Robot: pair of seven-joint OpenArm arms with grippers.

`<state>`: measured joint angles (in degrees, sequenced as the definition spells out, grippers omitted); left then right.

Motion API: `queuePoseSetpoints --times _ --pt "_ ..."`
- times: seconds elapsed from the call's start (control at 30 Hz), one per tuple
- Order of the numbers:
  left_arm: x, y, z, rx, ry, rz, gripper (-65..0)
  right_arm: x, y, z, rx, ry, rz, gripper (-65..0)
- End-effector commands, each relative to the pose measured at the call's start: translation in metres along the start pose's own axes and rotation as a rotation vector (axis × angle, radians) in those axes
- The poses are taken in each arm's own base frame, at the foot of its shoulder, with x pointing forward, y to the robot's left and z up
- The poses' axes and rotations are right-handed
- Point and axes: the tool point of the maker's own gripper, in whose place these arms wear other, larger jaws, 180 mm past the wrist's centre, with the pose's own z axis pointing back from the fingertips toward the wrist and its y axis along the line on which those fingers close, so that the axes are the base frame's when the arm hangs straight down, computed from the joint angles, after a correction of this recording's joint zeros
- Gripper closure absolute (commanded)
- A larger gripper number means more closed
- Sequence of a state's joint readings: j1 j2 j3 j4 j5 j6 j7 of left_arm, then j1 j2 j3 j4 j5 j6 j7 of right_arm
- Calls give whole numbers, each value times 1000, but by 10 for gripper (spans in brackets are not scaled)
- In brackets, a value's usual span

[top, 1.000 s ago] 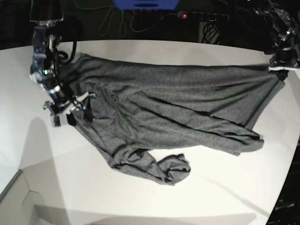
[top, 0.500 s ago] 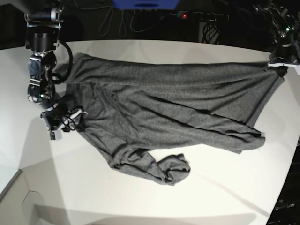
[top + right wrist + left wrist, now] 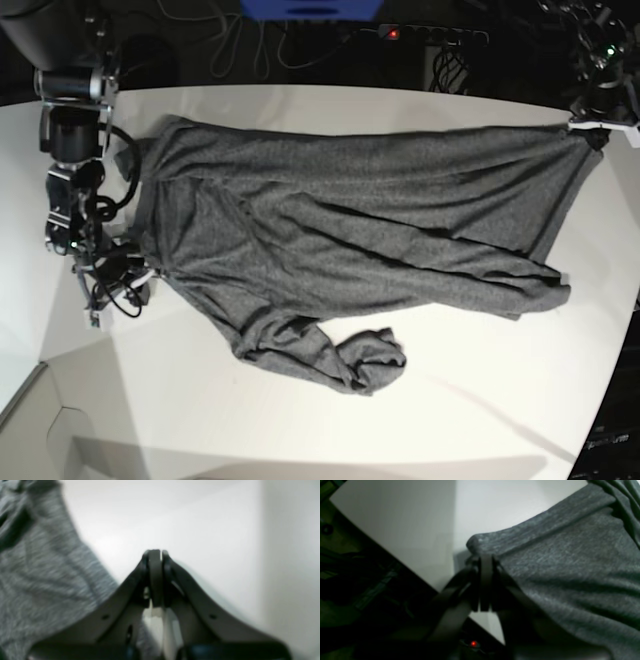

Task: Layout the t-shirt on the table in an organized manner, then fold the t-shirt properly
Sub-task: 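Pull the shirt corner with the right gripper to spread the shirt, then drag the held shirt corner with the right gripper away from the left gripper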

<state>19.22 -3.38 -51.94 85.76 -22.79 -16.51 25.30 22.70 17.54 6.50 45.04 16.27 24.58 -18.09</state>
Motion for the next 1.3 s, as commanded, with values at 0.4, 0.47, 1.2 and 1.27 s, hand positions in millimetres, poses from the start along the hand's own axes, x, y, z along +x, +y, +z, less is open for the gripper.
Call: queuePoseSetpoints --times 0.4,0.47,1.2,1.27 --pt "15 12 7 15 -59 45 0 44 53 33 150 -69 222 -185" --pt "15 12 7 15 -59 45 0 37 61 32 163 -48 218 -276" --pt "14 14 8 19 -60 50 0 -38 94 -8 260 206 206 -361" --pt "14 14 8 19 -60 50 0 -40 96 -8 263 209 209 -355"
